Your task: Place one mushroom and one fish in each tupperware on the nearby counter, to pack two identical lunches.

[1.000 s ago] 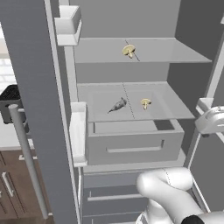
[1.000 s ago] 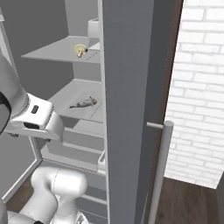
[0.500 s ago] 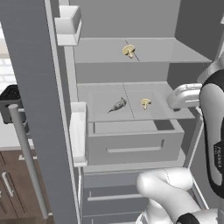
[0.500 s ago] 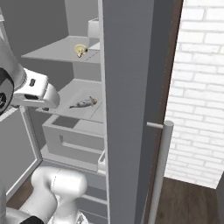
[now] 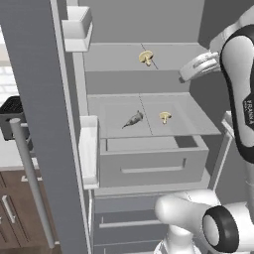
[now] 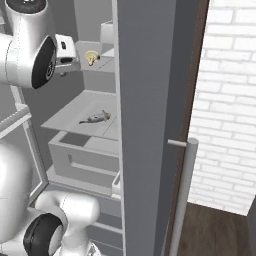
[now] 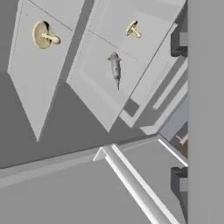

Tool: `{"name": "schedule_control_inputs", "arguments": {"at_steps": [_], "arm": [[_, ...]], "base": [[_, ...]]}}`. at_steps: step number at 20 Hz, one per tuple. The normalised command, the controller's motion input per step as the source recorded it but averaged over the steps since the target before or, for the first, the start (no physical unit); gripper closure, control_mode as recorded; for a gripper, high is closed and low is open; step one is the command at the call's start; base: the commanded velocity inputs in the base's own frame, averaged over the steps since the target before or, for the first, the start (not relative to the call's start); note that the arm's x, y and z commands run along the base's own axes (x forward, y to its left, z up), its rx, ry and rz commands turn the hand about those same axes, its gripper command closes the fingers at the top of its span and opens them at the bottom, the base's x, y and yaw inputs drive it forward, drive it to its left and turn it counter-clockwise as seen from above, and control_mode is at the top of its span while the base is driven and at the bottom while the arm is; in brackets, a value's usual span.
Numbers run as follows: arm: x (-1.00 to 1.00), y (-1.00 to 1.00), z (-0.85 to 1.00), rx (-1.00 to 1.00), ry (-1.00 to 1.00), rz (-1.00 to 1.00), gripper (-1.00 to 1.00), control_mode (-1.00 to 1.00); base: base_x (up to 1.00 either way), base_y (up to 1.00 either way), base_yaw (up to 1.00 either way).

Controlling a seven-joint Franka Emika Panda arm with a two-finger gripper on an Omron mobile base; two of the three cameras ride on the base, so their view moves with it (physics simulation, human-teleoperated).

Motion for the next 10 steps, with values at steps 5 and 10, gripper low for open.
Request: {"name": "schedule_control_inputs", "arguments": {"at_steps": [5,10], "arm": [[0.95,0.0,0.02,-0.17,-0.2,0.45,-1.0,-1.0],[0.69,0.0,-0.1,-0.2,-0.33,0.15,-1.0,-1.0]], "base": [[0.0,0.0,0.0],[0.0,0.0,0.0]]}}
